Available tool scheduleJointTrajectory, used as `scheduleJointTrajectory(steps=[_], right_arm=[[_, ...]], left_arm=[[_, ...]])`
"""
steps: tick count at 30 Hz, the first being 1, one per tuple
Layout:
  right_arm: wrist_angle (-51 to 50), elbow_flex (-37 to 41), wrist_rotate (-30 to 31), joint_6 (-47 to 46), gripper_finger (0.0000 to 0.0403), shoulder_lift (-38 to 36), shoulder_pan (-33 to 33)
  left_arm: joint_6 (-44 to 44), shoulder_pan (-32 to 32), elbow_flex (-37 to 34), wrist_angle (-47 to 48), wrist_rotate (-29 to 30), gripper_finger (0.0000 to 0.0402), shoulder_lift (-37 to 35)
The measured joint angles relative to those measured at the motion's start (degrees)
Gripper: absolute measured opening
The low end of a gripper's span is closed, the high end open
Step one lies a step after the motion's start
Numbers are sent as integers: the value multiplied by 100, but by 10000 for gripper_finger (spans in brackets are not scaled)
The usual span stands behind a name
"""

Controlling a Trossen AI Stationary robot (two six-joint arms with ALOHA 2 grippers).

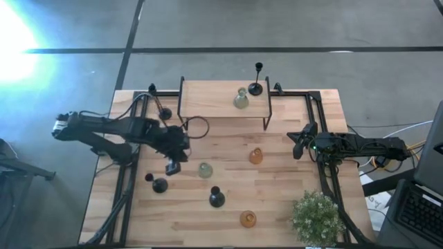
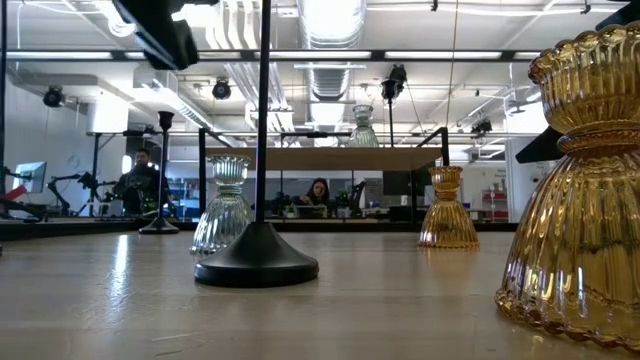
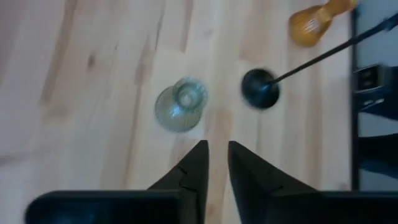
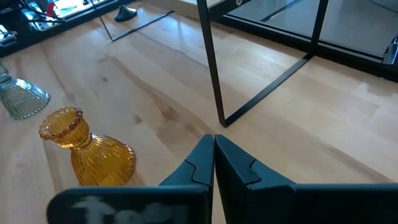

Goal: Pick & Place candle stick holders
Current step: Put the green glass candle holder on the shelf

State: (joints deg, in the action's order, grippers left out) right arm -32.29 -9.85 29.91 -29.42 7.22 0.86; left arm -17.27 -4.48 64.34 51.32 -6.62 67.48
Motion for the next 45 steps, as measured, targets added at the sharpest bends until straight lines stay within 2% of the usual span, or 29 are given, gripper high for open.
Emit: scheduleJointTrajectory(steps=[10,20,45], right_arm=[[0,0,0,1,8,0,0],[-1,0,0,1,8,0,0],[-2,0,0,1,8,0,0]], left_arm=[[362,350,302,-42,-280,159,1003],[551,481,547,-81,-369,222,1700],[1132,855,540,-429,-784,227,2645]])
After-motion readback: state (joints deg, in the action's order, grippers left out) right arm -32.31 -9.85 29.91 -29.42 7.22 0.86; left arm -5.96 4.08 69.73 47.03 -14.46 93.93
